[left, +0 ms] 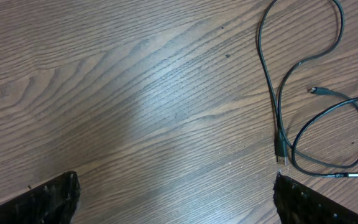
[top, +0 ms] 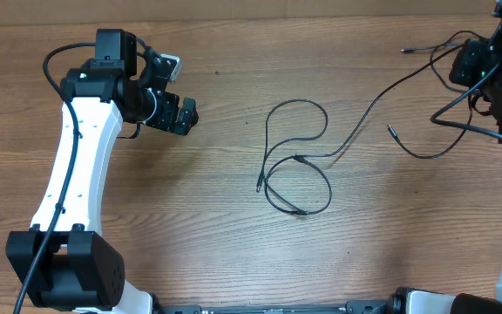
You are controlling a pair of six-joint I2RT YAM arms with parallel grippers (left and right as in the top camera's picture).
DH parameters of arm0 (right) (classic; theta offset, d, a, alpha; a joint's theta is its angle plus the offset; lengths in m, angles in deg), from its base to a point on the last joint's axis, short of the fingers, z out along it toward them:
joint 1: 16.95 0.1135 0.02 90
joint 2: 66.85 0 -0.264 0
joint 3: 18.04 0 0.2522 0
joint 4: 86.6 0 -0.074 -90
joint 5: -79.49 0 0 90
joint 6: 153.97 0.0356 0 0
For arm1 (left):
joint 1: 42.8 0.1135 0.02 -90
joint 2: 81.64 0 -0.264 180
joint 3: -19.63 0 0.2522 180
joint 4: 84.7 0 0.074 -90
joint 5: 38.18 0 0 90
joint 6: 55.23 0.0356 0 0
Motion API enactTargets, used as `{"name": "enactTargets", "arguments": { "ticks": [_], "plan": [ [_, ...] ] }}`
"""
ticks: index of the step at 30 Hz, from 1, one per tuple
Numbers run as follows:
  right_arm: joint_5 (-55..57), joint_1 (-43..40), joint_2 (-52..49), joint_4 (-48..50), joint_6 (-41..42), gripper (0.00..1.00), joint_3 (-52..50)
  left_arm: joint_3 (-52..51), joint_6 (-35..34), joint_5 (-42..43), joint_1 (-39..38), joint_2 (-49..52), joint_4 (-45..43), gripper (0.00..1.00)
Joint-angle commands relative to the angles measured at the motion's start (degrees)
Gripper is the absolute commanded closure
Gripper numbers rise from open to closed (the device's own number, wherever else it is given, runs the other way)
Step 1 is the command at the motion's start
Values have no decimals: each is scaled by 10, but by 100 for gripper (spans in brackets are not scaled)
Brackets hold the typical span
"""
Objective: Untangle cables
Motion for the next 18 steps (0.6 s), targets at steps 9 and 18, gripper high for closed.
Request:
{"name": "enactTargets", "arguments": {
  "ticks": [9,18],
  "plan": [
    [10,-3,-3,4,5,96,12,2,-4,-1,-1,-14,0,0],
    [16,-42,-7,4,5,96,11,2,-4,-1,-1,-14,0,0]
  ]
}}
